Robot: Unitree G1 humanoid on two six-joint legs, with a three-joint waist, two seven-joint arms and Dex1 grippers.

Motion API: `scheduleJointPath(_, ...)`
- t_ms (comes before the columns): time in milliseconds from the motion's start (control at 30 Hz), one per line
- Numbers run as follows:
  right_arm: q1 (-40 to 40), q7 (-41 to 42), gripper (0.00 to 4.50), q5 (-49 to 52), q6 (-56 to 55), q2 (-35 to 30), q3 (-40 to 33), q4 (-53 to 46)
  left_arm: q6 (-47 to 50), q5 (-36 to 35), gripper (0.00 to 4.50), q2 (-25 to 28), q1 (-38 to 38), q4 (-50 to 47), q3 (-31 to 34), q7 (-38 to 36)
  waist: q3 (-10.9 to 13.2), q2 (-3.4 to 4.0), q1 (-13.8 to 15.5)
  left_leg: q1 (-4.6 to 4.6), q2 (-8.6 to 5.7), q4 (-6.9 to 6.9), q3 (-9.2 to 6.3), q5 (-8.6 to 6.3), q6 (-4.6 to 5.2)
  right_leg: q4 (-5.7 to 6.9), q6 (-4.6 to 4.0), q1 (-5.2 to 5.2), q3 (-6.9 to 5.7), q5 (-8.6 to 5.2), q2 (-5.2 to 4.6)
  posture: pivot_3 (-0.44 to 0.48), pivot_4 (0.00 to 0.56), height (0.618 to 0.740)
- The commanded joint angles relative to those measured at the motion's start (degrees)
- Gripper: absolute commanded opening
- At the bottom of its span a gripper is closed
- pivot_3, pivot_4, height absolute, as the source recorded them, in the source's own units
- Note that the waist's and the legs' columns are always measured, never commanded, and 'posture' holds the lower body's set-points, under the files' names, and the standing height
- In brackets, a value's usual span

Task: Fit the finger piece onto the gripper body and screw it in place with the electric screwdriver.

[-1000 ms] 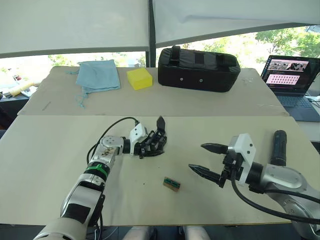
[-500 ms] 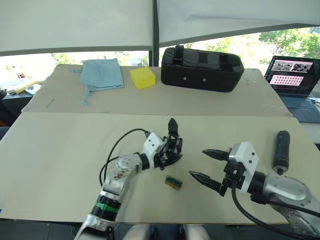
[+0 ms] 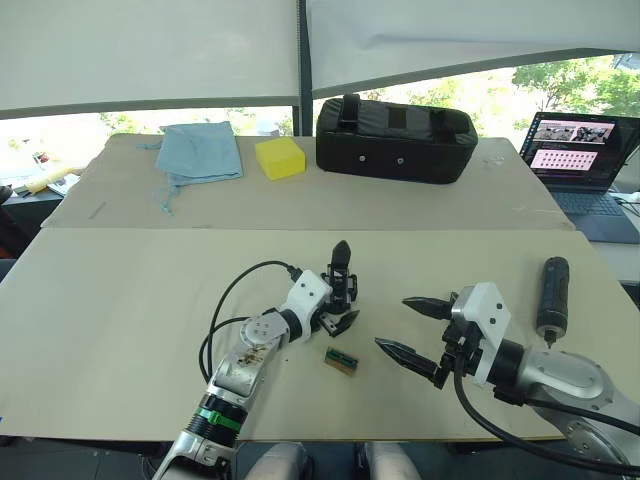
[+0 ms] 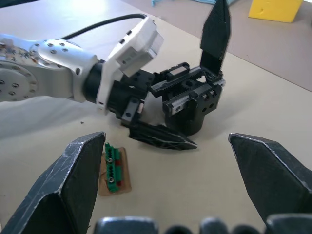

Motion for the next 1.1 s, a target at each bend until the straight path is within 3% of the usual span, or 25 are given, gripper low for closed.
scheduleJointPath(33,-1.3,1.5,4.5,3.2,3.9,-4.4,-5.2,-1.1,3.5,-3.1,4.45,6.1,0.3,-3.6,2.3,-5.8,0.0,0.01,-0.2,0.0,0.01,-0.01,0.0,0.0,0.0,0.0,0.0,-0.02,0.0,0.0,0.01,0.0,0.15,0.74)
scheduleJointPath(167,-8.3,4.3,4.5,12.6,16.0,-14.5,-10.9,3.1,4.4,-7.4,4.45,15.6,-1.6,-4.2,3.6,-16.5,0.0,0.05,-0.7,0.04,0.04,-0.06,0.03,0.0,0.0,-0.01,-0.05,-0.01,-0.05,0.03,0.02,0.0,0.15,0.74)
scheduleJointPath(300,-23.3,4.2,4.5,19.2,31.8,-22.4,-7.0,13.5,2.8,-13.9,4.45,25.3,-5.5,-4.7,5.5,-32.0,0.0,0.06,-1.1,-0.02,0.09,-0.03,0.04,-0.08,0.15,-0.02,-0.17,-0.06,-0.13,0.09,0.0,0.0,0.15,0.74)
scheduleJointPath(433,-43.8,0.9,4.5,19.0,51.5,-19.3,1.9,28.7,9.9,-25.1,4.45,33.2,-10.1,-9.9,8.2,-45.7,0.1,0.03,-1.2,-0.18,0.21,-0.08,0.05,-0.05,0.18,-0.17,-0.31,-0.12,-0.28,0.11,-0.04,0.0,0.15,0.74)
scheduleJointPath(500,-50.3,-3.3,4.5,17.8,54.4,-18.8,8.1,37.8,12.0,-28.9,4.45,35.2,-11.6,-12.6,9.1,-48.8,0.1,0.03,-1.6,-0.26,0.21,-0.04,0.08,0.13,0.51,-0.2,-0.33,-0.16,-0.29,0.11,-0.06,0.0,0.15,0.74)
scheduleJointPath(600,-57.3,-8.2,4.5,14.9,54.5,-17.2,17.1,50.3,16.1,-34.0,4.45,34.9,-14.6,-15.6,11.0,-47.8,0.1,0.04,-1.4,-0.33,0.2,-0.11,0.1,0.04,0.64,-0.45,-0.33,-0.18,-0.32,0.11,-0.1,0.0,0.15,0.74)
scheduleJointPath(733,-61.3,-9.7,4.5,9.1,54.5,-14.6,24.4,59.4,19.4,-37.9,4.45,34.0,-17.0,-18.7,13.0,-44.6,0.1,0.03,-1.5,-0.77,0.18,-0.11,0.09,0.09,0.79,-0.66,-0.28,-0.5,-0.4,0.14,-0.09,0.0,0.15,0.74)
scheduleJointPath(1033,-59.3,-5.0,4.5,7.8,54.5,-14.4,33.1,60.4,21.7,-41.2,4.45,33.2,-19.0,-20.6,13.8,-40.1,0.1,0.06,-1.7,-1.11,0.15,0.05,0.09,0.13,0.81,-0.15,-0.31,-0.98,-0.54,0.14,-0.1,0.0,0.15,0.74)
scheduleJointPath(1100,-59.0,-4.2,3.97,8.2,54.5,-14.3,33.3,59.9,21.4,-41.2,4.5,33.3,-19.3,-20.1,13.6,-40.0,0.1,0.06,-1.6,-1.07,0.14,0.12,0.09,0.13,0.79,-0.25,-0.31,-0.92,-0.51,0.14,-0.1,0.0,0.15,0.74)
